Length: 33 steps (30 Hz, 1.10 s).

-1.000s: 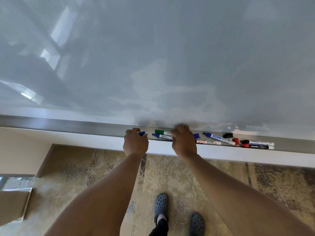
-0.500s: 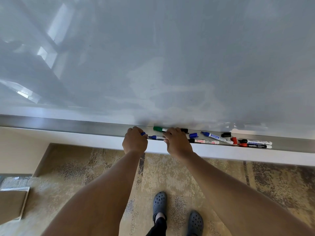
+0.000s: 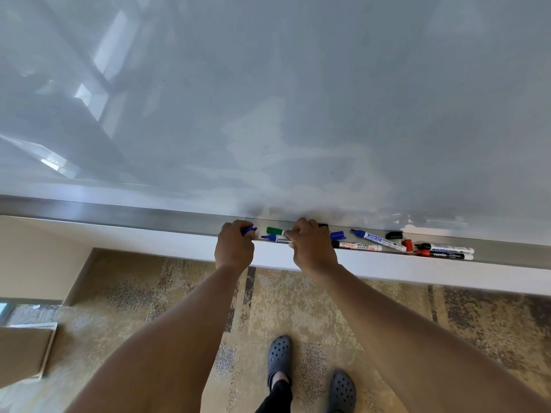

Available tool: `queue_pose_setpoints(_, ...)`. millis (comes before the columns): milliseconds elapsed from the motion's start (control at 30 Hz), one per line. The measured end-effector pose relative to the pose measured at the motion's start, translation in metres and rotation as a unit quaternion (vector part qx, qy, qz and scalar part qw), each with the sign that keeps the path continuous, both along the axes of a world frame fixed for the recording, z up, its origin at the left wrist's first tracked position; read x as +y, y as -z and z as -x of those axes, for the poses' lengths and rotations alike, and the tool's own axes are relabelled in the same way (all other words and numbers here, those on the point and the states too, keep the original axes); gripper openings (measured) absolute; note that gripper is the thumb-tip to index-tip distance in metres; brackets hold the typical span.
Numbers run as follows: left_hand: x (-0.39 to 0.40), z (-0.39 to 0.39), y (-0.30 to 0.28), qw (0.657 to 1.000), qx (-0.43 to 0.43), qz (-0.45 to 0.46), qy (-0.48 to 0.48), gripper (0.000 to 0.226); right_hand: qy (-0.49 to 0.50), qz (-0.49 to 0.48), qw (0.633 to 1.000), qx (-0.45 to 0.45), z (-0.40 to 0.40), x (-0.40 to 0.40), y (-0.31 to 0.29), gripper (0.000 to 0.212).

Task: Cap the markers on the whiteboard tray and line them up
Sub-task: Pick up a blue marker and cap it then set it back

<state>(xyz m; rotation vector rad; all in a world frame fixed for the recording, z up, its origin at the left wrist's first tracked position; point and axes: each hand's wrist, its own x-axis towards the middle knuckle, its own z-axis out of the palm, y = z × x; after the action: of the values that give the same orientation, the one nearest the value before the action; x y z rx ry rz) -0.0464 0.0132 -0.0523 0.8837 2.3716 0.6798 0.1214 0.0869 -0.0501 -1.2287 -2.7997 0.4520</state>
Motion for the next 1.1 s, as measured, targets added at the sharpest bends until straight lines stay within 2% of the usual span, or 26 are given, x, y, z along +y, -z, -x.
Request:
queue_pose_setpoints(200, -0.009, -0.009, -0.020, 0.998, -0.016, -0.056, 0.025, 0.023, -0.007, 0.015, 0.997, 0.074, -0.010, -0.002, -0.023, 0.036)
queue_pose_setpoints(400, -0.009, -0.029, -0.066, 0.977, -0.059, -0.206, 0.013, 0.019, 0.000, -0.009, 0.986, 0.167, -0.017, 0.003, -0.067, 0.030)
queue_pose_setpoints(600, -0.006, -0.042, -0.110, 0.949, -0.029, -0.313, 0.017, 0.013, -0.008, -0.065, 0.964, 0.257, -0.033, 0.014, -0.116, 0.018)
queue_pose_setpoints(800, -0.003, -0.053, -0.155, 0.926, -0.012, -0.376, 0.017, 0.015, -0.008, -0.108, 0.938, 0.330, -0.048, 0.017, -0.155, 0.020)
queue_pose_setpoints(1100, -0.009, -0.068, -0.199, 0.904, 0.009, -0.424, 0.052, 0.017, -0.033, -0.145, 0.922, 0.358, -0.061, 0.015, -0.198, 0.020)
